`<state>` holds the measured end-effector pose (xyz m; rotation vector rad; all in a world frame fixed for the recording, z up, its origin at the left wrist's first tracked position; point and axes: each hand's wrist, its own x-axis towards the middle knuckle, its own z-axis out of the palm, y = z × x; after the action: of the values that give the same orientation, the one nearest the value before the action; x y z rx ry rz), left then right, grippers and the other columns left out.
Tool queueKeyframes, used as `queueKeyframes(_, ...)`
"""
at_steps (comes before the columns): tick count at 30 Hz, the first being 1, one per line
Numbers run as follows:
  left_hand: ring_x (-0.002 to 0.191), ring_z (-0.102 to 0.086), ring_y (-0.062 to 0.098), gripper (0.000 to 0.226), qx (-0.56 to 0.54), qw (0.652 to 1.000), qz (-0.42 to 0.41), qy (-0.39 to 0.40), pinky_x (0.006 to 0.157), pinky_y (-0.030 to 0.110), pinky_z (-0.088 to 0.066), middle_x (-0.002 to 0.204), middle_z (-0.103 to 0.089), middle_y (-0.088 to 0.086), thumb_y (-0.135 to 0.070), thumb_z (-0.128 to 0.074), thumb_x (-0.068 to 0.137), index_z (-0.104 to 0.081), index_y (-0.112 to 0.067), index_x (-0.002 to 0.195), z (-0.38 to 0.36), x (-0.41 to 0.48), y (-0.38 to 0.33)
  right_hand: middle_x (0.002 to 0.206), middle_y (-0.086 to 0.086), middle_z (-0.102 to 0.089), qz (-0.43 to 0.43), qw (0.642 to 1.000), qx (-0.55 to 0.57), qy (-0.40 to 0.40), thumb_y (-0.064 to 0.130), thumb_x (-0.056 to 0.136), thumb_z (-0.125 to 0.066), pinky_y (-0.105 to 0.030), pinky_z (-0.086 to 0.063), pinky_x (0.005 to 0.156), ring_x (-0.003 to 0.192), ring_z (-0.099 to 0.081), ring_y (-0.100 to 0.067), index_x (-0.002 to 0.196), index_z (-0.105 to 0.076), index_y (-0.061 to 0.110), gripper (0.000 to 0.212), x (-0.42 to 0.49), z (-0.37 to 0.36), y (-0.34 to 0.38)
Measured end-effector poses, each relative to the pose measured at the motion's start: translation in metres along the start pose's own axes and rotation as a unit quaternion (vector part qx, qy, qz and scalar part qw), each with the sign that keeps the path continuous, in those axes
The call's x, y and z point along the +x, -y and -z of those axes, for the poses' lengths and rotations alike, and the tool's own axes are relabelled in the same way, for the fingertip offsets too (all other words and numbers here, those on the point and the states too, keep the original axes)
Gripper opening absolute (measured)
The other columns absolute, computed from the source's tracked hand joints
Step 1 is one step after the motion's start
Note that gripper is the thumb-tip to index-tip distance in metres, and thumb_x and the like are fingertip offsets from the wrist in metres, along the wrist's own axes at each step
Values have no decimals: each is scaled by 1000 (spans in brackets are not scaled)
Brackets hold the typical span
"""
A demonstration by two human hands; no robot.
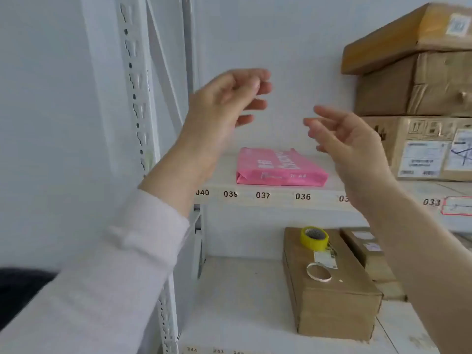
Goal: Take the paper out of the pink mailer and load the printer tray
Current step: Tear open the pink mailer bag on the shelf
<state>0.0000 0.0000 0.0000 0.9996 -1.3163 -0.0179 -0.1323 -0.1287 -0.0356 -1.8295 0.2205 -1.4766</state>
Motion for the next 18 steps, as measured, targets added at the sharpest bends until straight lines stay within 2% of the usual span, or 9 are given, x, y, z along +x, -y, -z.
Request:
queueKeyframes(3,80,-61,0,18,57,997,55,8,72,13,-48,90,-66,-14,-14,-50,92,-63,-26,90,3,3,55,92,12,-65,-27,998,-54,15,21,84,-62,-6,-47,70,73,-57,11,104,-58,28,21,9,-16,-42)
queueKeyframes(5,79,-60,-2,18,98,992,73,18,72,8,-46,89,-65,-15,-8,-53,89,-64,-22,89,4,0,93,91,12,-65,-39,995,-86,32,19,84,-63,-5,-46,70,77,-58,9,107,-58,23,24,11,-27,-73)
queueKeyframes(7,79,-60,-1,20,146,986,76,25,74,8,-46,87,-65,-14,-4,-56,86,-65,-22,86,6,2,123,95,8,-65,-38,990,-126,57,17,83,-64,-13,-47,77,90,-61,-3,108,-59,20,26,15,-35,-99)
queueKeyframes(11,89,-61,14,20,278,955,81,62,83,24,-44,94,-67,2,-6,-65,80,-68,-24,88,10,7,174,102,3,-66,24,963,-238,125,22,80,-67,-31,-48,85,97,-60,-15,101,-64,17,21,26,-41,-141)
queueKeyframes(14,95,-55,17,24,384,918,10,102,85,30,-44,97,-62,3,-4,-65,78,-68,-22,94,17,12,198,96,-5,-68,142,924,-310,174,26,78,-62,-45,-51,77,92,-61,-27,94,-66,15,20,39,-37,-161)
queueKeyframes(18,97,-53,12,28,460,872,-80,150,81,29,-44,102,-61,1,-1,-65,76,-67,-22,94,27,23,209,91,-5,-68,226,894,-331,201,31,75,-57,-46,-50,73,84,-60,-32,88,-68,15,24,53,-35,-174)
